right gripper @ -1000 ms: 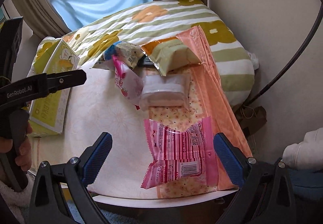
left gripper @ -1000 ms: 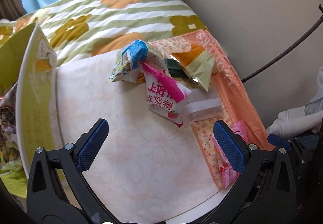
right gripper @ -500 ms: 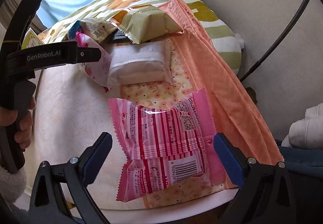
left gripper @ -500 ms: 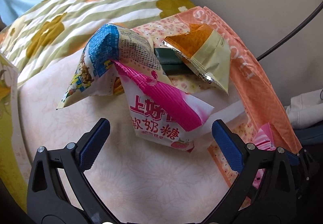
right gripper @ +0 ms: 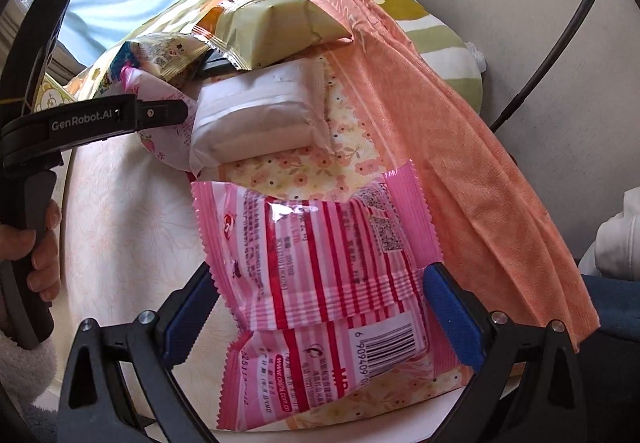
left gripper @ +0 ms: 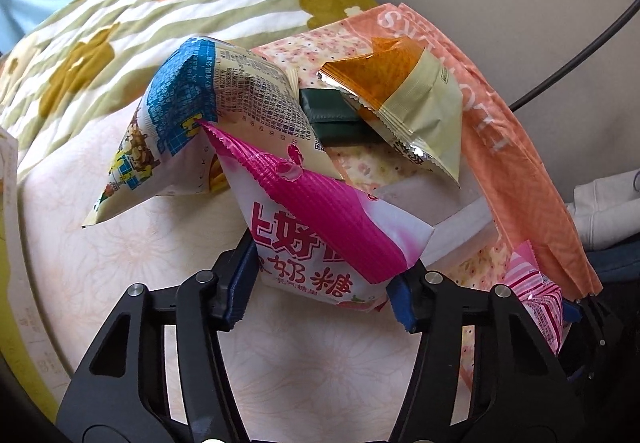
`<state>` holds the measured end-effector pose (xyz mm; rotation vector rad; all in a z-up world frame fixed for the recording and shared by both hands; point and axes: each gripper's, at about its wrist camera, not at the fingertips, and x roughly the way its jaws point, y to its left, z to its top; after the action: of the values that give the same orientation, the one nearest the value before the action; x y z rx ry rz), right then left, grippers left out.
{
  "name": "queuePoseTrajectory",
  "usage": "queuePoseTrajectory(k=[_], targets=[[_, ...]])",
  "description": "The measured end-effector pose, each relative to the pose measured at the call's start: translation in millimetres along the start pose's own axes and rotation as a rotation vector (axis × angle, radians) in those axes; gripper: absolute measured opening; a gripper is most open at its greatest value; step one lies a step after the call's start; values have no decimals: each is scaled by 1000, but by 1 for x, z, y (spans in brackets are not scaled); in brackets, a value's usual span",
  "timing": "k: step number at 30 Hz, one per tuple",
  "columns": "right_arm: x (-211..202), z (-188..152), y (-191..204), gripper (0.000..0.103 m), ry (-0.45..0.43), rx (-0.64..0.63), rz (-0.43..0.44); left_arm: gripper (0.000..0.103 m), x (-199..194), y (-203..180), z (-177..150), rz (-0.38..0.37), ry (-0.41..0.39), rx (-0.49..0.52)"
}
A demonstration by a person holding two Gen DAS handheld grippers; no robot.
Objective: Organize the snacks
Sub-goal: 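Grasp the pink-white milk candy bag with the left tool while the right tool grasps the pink striped biscuit bag, then carry both bags over the box and open the left tool to drop the candy bag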
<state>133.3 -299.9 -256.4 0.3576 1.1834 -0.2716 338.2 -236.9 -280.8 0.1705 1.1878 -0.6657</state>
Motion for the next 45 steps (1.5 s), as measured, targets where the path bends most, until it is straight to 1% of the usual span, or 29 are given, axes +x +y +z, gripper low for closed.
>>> queuePoseTrajectory(k=[6,8,12,13,17,19,25,31,36,41,45], targets=[[4,3,3,99,5,-5,-5,49,-3,0,-4,15,-4,0],[5,3,5,97,6,-1,-10,48,-6,1,-8,18,-5,-5],[4,1,5,82,10,-7,-23,48,-12,3,-18,26,1,-13],[4,1,4,76,11,-9,-25,48,-14,3,-20,27,3,-17],[4,1,2,74,14,-20,-21,48,-19,6,-29,37,8,-33],[3,1,2,71,14,-27,-22,48,-23,7,-32,43,6,-43],[-11,1,4,67,-11,-47,19,47,-43,7,-40,62,-27,-66],[-31,5,12,65,-52,-104,57,47,-77,4,-46,83,-80,-101],[-51,13,26,64,-96,-180,100,47,-115,7,-51,108,-147,-164],[-74,28,46,64,-150,-285,157,47,-163,20,-62,155,-238,-255],[-92,44,69,64,-200,-380,229,47,-204,35,-70,217,-302,-319]])
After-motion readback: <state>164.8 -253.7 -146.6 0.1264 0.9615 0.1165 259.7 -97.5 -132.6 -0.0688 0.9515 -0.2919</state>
